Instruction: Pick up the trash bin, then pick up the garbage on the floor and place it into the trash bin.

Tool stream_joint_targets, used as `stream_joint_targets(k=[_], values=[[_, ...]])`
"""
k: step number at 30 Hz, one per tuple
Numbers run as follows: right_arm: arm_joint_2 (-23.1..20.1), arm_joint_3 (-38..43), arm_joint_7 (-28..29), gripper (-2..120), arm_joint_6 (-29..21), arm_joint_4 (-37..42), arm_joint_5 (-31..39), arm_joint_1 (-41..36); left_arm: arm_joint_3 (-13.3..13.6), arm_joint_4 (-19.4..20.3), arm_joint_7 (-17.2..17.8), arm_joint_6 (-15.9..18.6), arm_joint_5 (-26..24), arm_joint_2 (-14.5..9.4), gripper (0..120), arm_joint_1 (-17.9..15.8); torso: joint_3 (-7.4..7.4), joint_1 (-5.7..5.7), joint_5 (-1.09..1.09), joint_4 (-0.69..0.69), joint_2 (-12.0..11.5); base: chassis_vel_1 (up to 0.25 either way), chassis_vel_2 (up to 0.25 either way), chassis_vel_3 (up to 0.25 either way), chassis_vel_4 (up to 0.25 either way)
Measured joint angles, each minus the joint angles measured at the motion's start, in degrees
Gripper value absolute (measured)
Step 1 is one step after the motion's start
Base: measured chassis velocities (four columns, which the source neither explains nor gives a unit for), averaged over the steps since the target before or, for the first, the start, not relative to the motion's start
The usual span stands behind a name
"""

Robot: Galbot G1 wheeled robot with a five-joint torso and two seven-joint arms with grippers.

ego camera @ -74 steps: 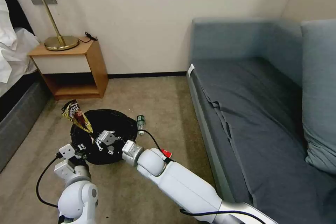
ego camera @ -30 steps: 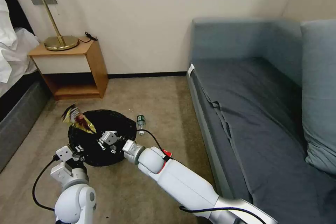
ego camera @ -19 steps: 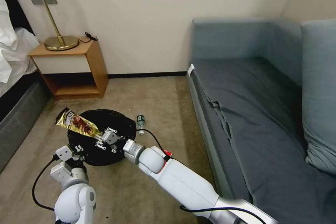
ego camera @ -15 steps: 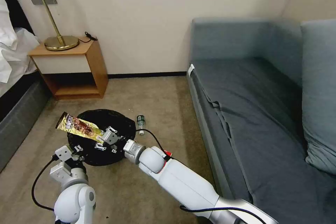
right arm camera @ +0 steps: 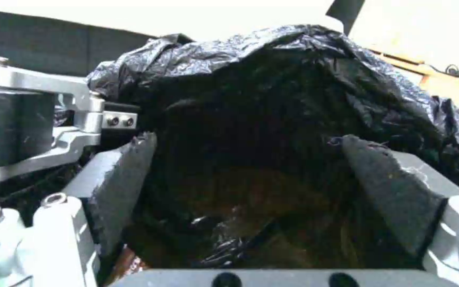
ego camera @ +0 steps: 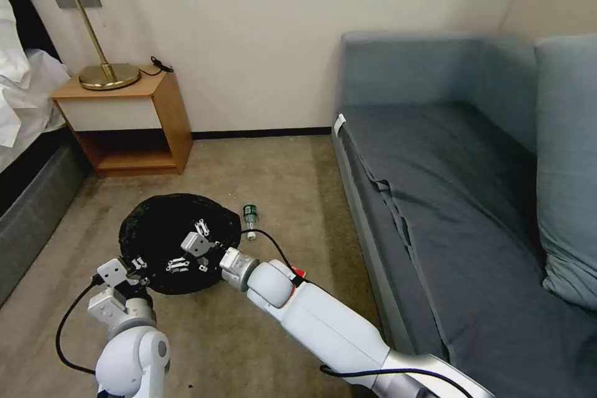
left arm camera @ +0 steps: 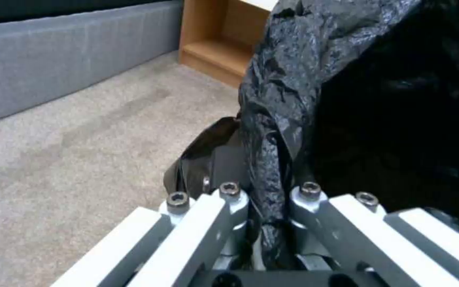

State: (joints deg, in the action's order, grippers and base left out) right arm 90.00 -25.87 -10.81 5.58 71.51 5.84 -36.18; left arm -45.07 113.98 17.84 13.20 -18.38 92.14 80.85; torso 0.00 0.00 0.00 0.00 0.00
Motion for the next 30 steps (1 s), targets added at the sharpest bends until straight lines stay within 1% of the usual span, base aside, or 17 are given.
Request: stream_joint_targets(k=[18,30], values=[[0.2,0.5,0.0,92,0.3,0.5,-0.2,-0.2,-0.6,-0.4,-0.1,-0.1,0.0,0.0,4,0.0,0.00,0.00,0.00,0.00,0.0,0.000,0.000,0.000,0.000],[-1.7,1.7,0.1,92,0.0,4.0,0.6,-0.2,-1.1,-0.3,-0.2,-0.1,-0.3,0.0,4,0.2,0.00,0.00,0.00,0.00,0.0,0.000,0.000,0.000,0.000]])
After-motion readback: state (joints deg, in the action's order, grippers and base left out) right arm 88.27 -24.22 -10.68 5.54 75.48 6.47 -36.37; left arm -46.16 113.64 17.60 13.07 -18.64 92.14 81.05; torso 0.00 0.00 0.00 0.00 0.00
